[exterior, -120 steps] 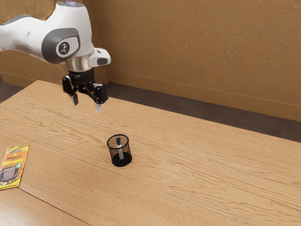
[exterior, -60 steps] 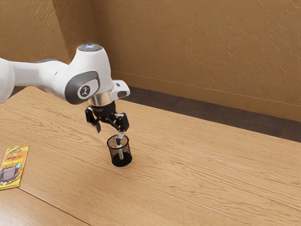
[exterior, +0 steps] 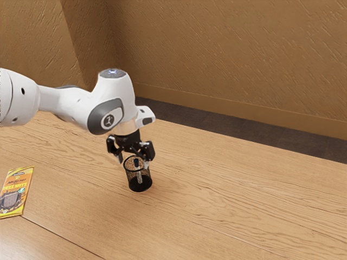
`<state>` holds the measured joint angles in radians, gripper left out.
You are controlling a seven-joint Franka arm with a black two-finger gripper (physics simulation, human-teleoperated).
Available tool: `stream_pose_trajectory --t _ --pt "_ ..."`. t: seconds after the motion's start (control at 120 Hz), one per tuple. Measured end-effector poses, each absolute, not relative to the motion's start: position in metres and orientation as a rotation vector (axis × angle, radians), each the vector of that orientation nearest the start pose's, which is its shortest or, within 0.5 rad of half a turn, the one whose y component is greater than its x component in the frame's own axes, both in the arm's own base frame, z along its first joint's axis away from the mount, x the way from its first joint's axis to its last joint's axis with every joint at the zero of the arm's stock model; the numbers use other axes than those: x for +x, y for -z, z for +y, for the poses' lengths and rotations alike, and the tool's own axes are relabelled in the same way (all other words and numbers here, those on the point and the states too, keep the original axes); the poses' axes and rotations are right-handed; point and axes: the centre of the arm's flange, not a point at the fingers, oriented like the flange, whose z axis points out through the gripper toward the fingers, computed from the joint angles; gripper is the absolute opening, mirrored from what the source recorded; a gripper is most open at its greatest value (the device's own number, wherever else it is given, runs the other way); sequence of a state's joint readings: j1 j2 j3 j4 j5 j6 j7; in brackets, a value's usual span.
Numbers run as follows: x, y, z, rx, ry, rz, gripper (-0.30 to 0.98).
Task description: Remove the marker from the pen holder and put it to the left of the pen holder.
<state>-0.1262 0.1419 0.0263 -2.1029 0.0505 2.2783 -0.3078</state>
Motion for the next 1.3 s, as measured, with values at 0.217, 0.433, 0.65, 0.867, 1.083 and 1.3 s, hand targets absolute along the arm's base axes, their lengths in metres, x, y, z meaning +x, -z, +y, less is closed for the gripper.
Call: stream_pose_trajectory --t 0.217,0.433,0.65,0.867,1.083,1.3 --pt "0.577 -0.348 -0.051 -3.093 0.079 -0.286 0.69" --pt "0.578 -0.351 -0.054 -3.100 0.096 -0.286 0.39" --pt "0.575 -0.353 -0.055 -3.103 0.100 -0.285 0.15" --pt "0.574 -0.357 -0.055 -3.098 0.108 -0.276 -0.01" --pt "0.560 -0.408 -0.049 -3.081 0.213 -0.282 -0.07" --pt "0.519 -0.482 -0.033 -3.029 0.330 -0.303 -0.10"
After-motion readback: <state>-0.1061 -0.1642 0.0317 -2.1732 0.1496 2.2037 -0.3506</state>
